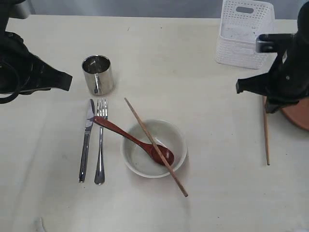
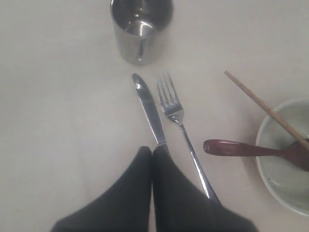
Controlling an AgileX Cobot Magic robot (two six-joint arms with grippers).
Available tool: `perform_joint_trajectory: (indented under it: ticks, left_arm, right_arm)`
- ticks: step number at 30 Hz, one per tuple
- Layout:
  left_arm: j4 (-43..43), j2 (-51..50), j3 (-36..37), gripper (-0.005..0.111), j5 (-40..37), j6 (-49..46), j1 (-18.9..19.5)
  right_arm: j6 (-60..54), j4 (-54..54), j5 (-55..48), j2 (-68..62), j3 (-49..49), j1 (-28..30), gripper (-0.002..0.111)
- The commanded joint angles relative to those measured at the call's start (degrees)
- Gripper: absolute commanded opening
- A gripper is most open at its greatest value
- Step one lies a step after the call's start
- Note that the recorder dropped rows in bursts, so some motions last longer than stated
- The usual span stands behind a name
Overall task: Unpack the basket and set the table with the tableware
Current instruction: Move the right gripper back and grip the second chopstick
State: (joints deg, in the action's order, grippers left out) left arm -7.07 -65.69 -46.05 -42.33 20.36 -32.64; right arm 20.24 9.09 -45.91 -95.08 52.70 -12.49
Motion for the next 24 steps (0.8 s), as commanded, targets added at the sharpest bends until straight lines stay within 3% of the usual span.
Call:
perform_joint_trajectory:
  ticks: [1,9,24]
  left_arm:
    - [0.22,0.44,0.35,0.0,0.1,-0.14,0.01]
    - [0.22,0.44,0.35,0.0,0.1,-0.14,0.01]
    - [0.22,0.44,0.35,0.0,0.1,-0.14,0.01]
  right_arm:
    - [1.51,1.3,3.54,-3.04,-1.97,1.73,0.004]
    - [3.75,2.03,5.11,-6.96,-1.97,1.73,0.033]
    - [5.49,6.47,7.42,-12.66,-1.97,1.73,0.033]
